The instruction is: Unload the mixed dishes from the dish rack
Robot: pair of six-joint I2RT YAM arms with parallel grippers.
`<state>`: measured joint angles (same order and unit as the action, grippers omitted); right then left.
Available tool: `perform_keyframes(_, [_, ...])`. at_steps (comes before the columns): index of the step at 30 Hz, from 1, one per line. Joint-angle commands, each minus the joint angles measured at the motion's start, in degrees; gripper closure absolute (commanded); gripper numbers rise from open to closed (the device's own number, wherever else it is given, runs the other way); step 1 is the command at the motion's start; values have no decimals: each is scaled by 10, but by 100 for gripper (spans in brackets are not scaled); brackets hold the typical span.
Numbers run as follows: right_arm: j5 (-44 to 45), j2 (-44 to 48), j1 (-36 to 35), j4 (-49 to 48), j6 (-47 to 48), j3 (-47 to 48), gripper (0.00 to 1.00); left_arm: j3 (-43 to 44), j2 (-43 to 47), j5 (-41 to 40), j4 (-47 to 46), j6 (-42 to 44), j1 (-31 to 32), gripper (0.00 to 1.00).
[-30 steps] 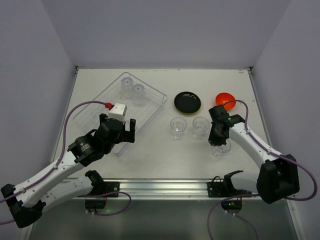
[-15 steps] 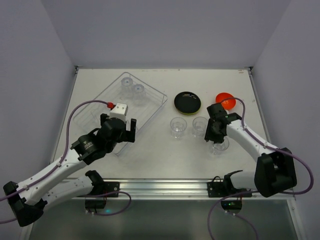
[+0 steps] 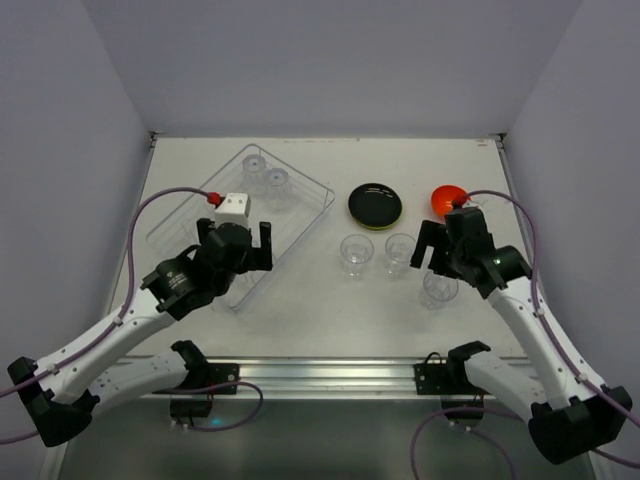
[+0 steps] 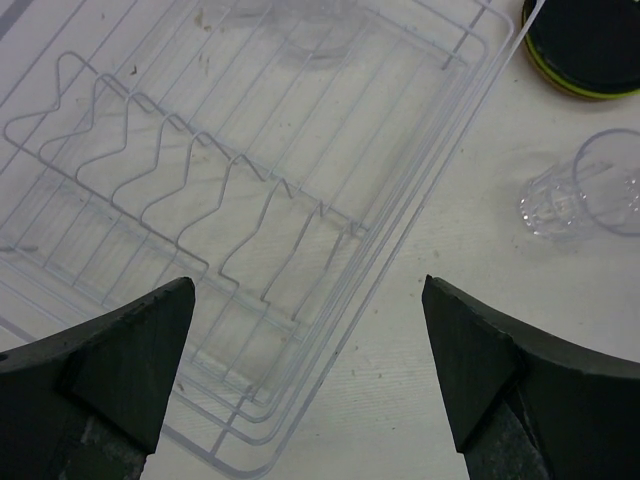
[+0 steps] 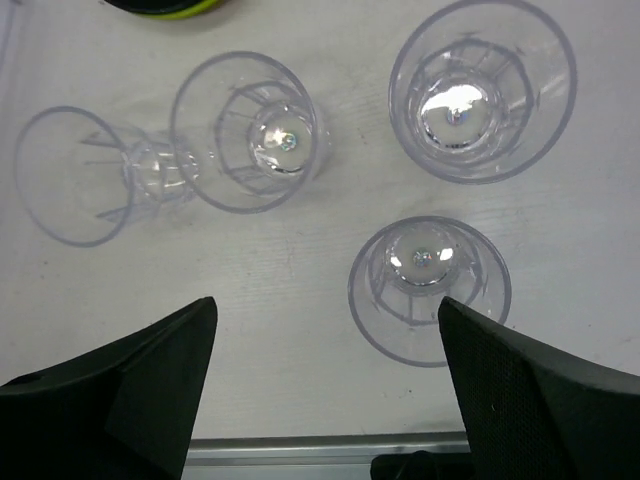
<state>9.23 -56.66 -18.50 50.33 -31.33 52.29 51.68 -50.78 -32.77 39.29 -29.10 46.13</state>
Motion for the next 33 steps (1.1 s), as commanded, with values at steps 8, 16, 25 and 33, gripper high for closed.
perform_keyframes(8, [-46,143,-2,-136,72,41,1,197,-165,16,-41,-13,-82,0])
perform_keyframes(16, [-114,201,-1,-278,87,-51,1,329,-337,147,-107,49,-190,0])
perform_keyframes(25, [-132,233,-1,-320,74,-100,1,523,-578,199,-33,77,-240,0])
perform_keyframes(33, [-157,227,-1,-321,72,-105,1,582,-679,192,-4,95,-240,0])
